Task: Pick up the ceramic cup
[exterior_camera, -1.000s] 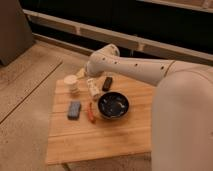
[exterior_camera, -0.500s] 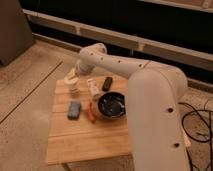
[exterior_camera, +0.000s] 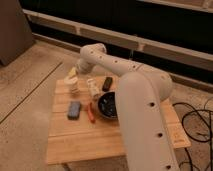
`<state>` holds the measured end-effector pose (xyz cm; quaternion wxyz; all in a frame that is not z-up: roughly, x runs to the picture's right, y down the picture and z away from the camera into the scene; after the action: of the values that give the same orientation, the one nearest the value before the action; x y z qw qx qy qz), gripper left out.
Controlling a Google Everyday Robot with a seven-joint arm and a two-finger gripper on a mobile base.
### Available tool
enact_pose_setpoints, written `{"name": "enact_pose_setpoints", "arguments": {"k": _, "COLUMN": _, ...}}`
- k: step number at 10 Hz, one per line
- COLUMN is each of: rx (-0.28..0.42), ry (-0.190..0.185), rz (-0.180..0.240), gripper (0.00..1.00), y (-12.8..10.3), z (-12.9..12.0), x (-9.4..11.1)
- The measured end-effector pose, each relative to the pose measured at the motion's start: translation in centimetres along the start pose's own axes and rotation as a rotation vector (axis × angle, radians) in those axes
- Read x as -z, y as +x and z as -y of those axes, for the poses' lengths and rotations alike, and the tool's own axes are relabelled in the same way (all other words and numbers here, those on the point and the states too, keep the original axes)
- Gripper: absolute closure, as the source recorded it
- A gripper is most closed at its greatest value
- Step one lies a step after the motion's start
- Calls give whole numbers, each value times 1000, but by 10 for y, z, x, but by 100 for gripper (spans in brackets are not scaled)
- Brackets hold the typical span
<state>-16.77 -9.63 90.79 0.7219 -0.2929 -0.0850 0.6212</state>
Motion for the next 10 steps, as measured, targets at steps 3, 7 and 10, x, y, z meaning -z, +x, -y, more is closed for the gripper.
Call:
{"name": "enact_pose_setpoints", "arguments": {"k": 3, "rx": 44, "ry": -29, "rz": 25, "gripper": 35, "y": -9, "z": -5, "x": 1}}
{"name": "enact_pose_setpoints", "arguments": {"k": 7, "rx": 46, "ry": -29, "rz": 23, "gripper": 35, "y": -8, "z": -6, "x": 0}}
{"name": "enact_pose_setpoints", "arguments": {"k": 10, "rx": 31, "ry": -79, "rz": 63, "gripper": 35, "y": -23, "z": -21, "x": 9}}
